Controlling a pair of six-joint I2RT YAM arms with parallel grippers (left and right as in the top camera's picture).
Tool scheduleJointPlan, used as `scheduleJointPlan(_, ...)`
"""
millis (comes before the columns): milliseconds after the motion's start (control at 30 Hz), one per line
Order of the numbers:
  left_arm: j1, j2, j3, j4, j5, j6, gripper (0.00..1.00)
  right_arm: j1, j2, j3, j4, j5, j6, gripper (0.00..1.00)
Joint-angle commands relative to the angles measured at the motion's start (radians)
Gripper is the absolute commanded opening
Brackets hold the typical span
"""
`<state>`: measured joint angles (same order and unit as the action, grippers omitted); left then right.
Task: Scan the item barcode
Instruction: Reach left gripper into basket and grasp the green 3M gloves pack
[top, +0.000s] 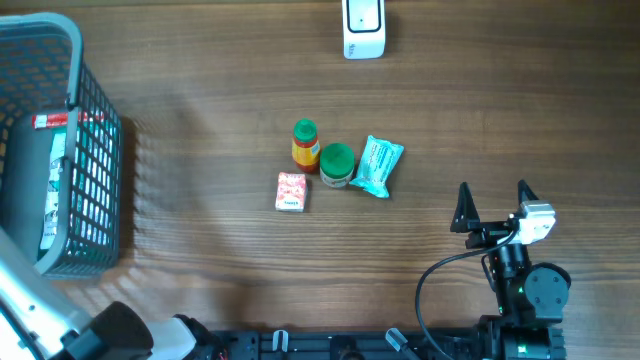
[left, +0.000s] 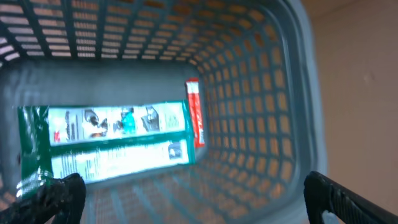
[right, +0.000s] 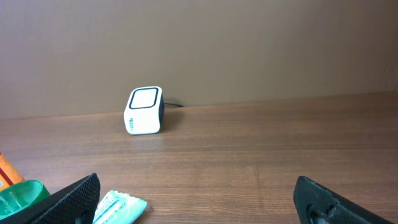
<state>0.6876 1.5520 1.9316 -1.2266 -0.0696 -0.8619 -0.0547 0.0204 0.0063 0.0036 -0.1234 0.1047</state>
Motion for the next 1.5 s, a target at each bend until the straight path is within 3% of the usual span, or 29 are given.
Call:
scheduleJointPlan(0, 0.098, 0.004, -0.145, 0.116, 0.187, 0.213, 1.00, 0.003, -0.004, -0.001, 0.004, -0.001, 0.002, 1.00)
scheduleJointPlan(200, 0.105, 0.024, -0.474, 0.459, 0.083, 0.418, 1.00, 0.003, -0.004, -0.001, 0.004, -0.001, 0.002, 1.00)
scheduleJointPlan(467, 0.071, 0.130, -0.740, 0.657, 0.077, 0.787, 1.00, 0.003, -0.004, -0.001, 0.004, -0.001, 0.002, 1.00)
scheduleJointPlan(1033, 0.070, 0.401, -0.755, 0.770, 0.052, 0.837, 1.00, 0.003, -0.004, -0.001, 0.004, -0.001, 0.003, 1.00)
scheduleJointPlan(1067, 0.070, 0.415, -0.755, 0.768, 0.053, 0.855, 0.85, 0.003, -0.004, -0.001, 0.004, -0.001, 0.002, 1.00)
scheduleJointPlan(1133, 0.070, 0.441, -0.755, 0.755, 0.053, 0.900, 0.45, 0.003, -0.004, -0.001, 0.004, -0.001, 0.002, 1.00)
scheduleJointPlan(1167, 0.070, 0.449, -0.755, 0.746, 0.053, 0.908, 0.20, 0.003, -0.004, -0.001, 0.004, -0.001, 0.002, 1.00)
scheduleJointPlan(1200, 0.070, 0.454, -0.755, 0.737, 0.052, 0.908, 0.04, 0.003, -0.004, -0.001, 0.004, -0.001, 0.003, 1.00)
scheduleJointPlan(1467, 0.070, 0.417, -0.753, 0.684, 0.010, 0.891, 0.04, 0.003, -0.004, -0.001, 0.004, -0.001, 0.002, 1.00)
